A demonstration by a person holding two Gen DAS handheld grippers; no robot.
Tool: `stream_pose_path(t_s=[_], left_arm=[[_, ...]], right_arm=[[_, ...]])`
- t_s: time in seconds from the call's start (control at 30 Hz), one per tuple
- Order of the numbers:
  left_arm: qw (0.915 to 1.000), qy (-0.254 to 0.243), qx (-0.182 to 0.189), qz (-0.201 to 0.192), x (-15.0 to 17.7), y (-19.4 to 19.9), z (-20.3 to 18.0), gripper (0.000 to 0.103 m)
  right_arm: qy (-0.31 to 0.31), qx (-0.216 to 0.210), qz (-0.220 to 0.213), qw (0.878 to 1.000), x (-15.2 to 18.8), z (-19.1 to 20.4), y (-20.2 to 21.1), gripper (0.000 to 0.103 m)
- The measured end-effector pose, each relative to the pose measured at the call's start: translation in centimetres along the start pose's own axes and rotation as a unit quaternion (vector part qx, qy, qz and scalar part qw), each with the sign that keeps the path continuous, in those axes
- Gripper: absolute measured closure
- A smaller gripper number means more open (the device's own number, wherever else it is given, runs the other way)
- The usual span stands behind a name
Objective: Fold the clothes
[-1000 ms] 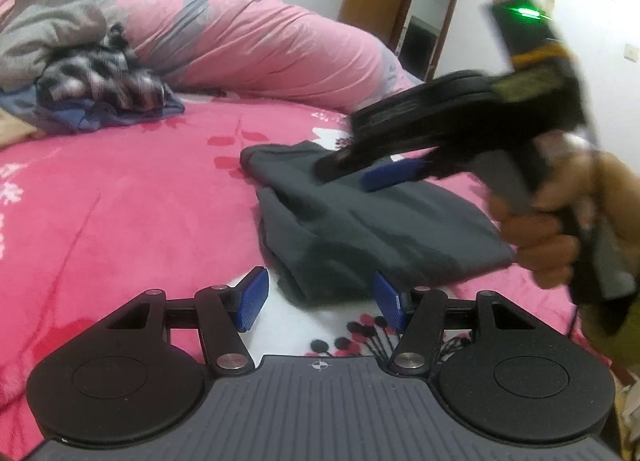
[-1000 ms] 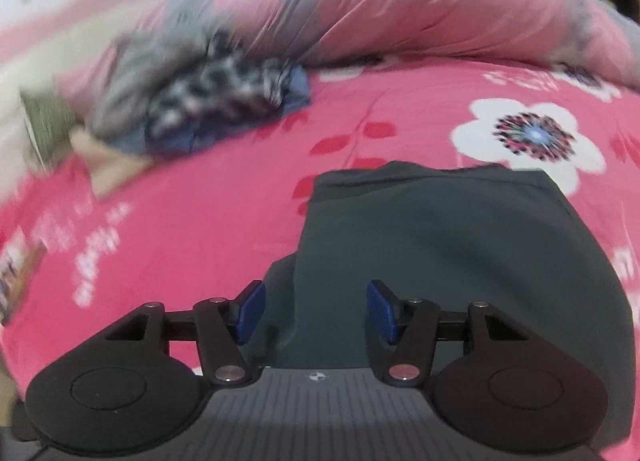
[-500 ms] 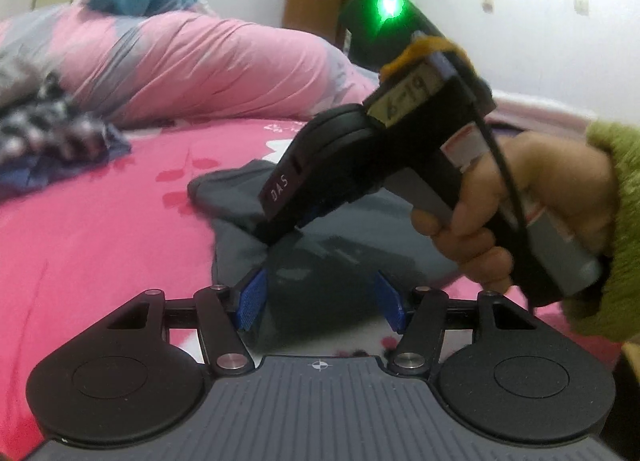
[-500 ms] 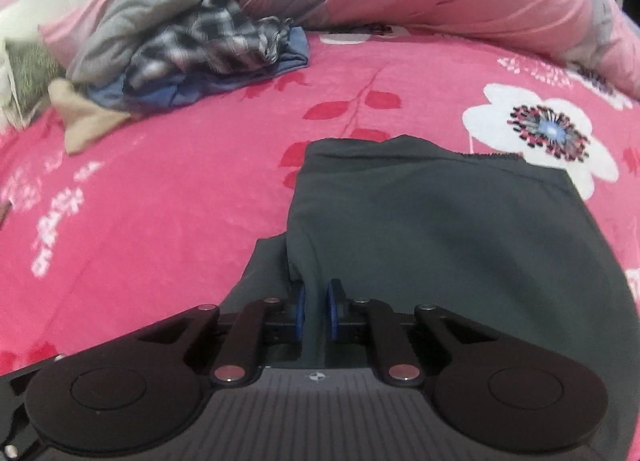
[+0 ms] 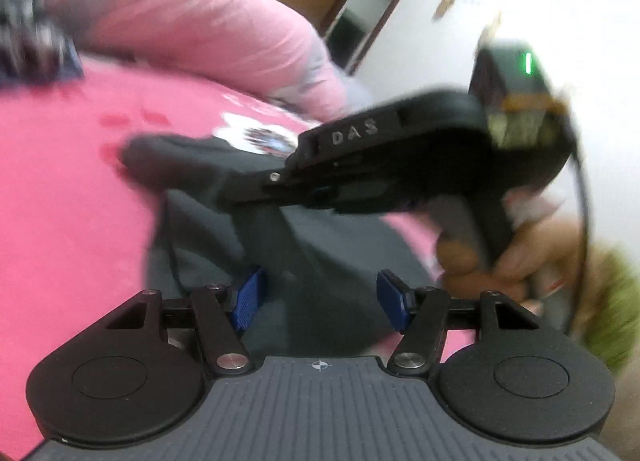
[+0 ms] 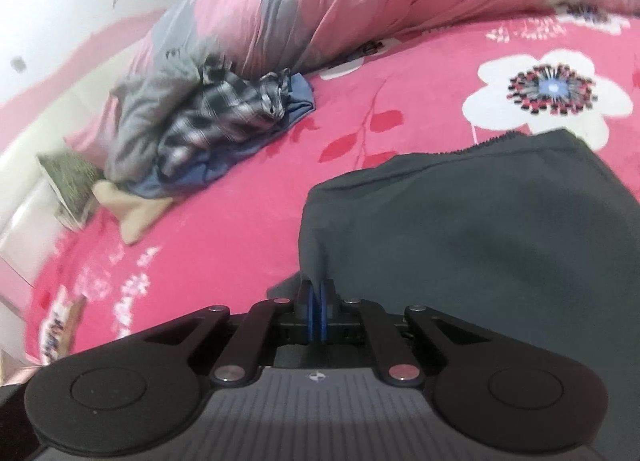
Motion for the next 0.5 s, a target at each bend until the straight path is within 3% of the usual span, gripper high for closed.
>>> stream_pose_path(t_s=[0.1,0.2,0.3,0.5], left_arm=[[0.9992,0.025,-0.022,-0.020,-0.4,0.5,1.1,0.041],[0.9993,0.031,-0.019,-0.003,-0.2,-0.1,1.7,0.036],[0.9987,0.033,0.008,0.037,0.6,-1.3,1.3,0.036],[0.9921,0.101,0.072,0.020,1.1,-0.8,2.4,0.037]], right_arm=[[-0.016,-0.011,-0.007,1.000,-0.4,-0.5,0.6,0.100],[-0.031,-0.024,-0.014,0.999,-0.6,-0.8,1.0,0.100],[-0.043,-0.036,-0.015,0.998,-0.7,-0.9,1.0,0.100],[-0.044,-0.041,-0.010,0.998,-0.6,-0.8,0.5,0.100]])
Point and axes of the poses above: each gripper's, at about its wrist camera, not at the fingertips, and y roughly against the way its jaws point, z to its left, x to its underside, the point moved 4 cm from there along -y, roughly the way its jaws point, and after that the axes turned 4 degrees about -y, right-handed, at the moved point
